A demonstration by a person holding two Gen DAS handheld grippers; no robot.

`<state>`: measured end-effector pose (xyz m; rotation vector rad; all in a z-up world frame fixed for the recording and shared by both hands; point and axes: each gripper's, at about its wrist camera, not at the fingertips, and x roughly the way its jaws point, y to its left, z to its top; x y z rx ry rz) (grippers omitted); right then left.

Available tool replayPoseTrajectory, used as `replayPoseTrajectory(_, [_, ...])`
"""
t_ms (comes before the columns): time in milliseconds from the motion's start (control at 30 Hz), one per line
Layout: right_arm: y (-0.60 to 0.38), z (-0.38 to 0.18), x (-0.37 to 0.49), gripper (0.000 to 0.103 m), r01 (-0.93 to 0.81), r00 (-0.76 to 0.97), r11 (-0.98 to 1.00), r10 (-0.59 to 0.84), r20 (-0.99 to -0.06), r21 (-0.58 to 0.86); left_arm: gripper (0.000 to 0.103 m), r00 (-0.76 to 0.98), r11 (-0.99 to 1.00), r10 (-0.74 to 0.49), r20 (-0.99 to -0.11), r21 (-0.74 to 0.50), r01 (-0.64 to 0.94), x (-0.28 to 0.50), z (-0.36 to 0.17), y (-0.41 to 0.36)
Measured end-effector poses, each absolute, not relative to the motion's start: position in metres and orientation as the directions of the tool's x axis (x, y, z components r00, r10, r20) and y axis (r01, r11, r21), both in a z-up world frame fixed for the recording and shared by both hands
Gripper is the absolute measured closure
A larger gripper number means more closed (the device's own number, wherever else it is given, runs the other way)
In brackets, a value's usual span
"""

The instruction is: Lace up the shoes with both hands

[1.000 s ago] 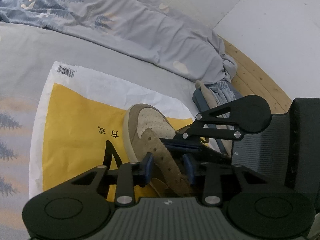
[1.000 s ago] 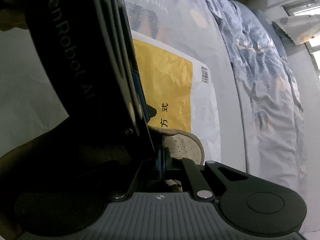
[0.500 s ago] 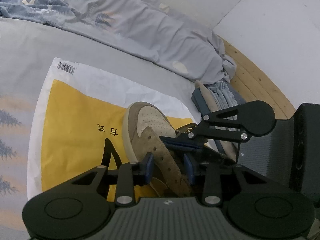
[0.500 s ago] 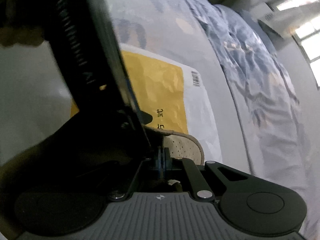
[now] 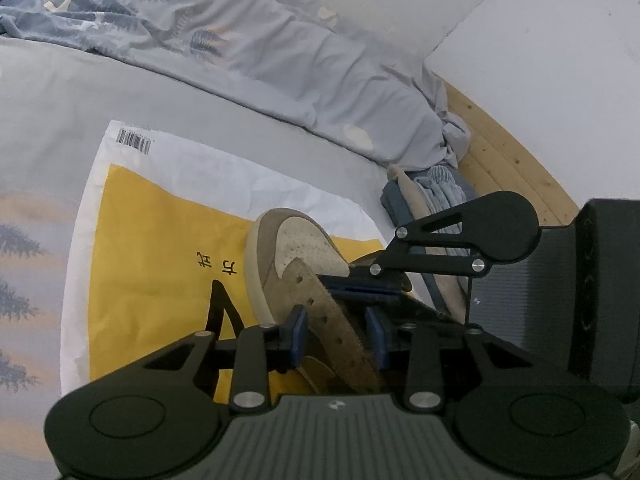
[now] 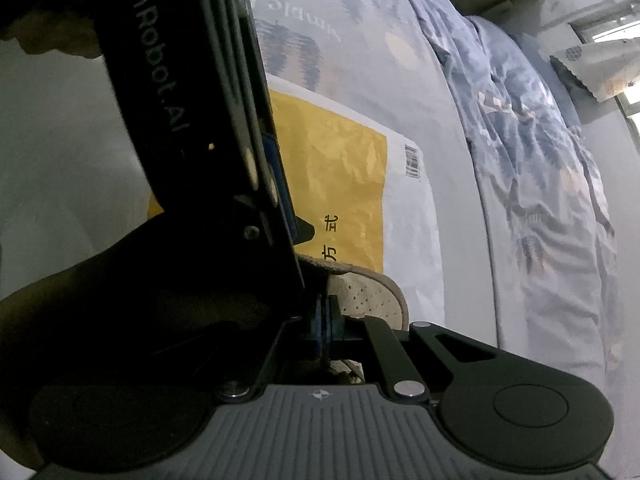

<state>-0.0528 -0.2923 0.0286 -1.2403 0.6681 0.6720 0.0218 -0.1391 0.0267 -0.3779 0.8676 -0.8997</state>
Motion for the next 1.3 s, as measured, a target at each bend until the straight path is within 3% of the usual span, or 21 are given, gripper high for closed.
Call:
replayPoseTrajectory(467, [-0.293, 0.02, -0.061, 0.102, -0.734, 0.679, 0.076, 0.105, -0.726, -0.675, 0.073, 0.396, 0.606, -0.789, -0.47, -0.699, 0.379, 0.036, 0.024, -0.114])
replayPoseTrajectory(633, [-0.29, 0.022, -0.058, 0.102, -0.752, 0.658, 0.131, 0.102, -0.746, -0.646, 0.075, 0.433, 0.623, -0.762, -0.481, -0.727, 0.29, 0.044, 0.018, -0.1])
replayPoseTrajectory(1067, [-0.29, 0.031, -0.034, 0.102, -0.756, 0.594, 0.382, 0.061, -0.802, -0.531, 0.075, 0.435, 0.616, -0.762, -0.48, -0.744, 0.258, 0.048, 0.014, -0.096])
replayPoseTrajectory(1300, [-0.296, 0.033, -0.055, 0.102, -0.73, 0.653, 0.371, 0.133, -0.746, -0.573, 0.075, 0.432, 0.619, -0.761, -0.484, -0.742, 0.259, 0.047, 0.014, -0.095])
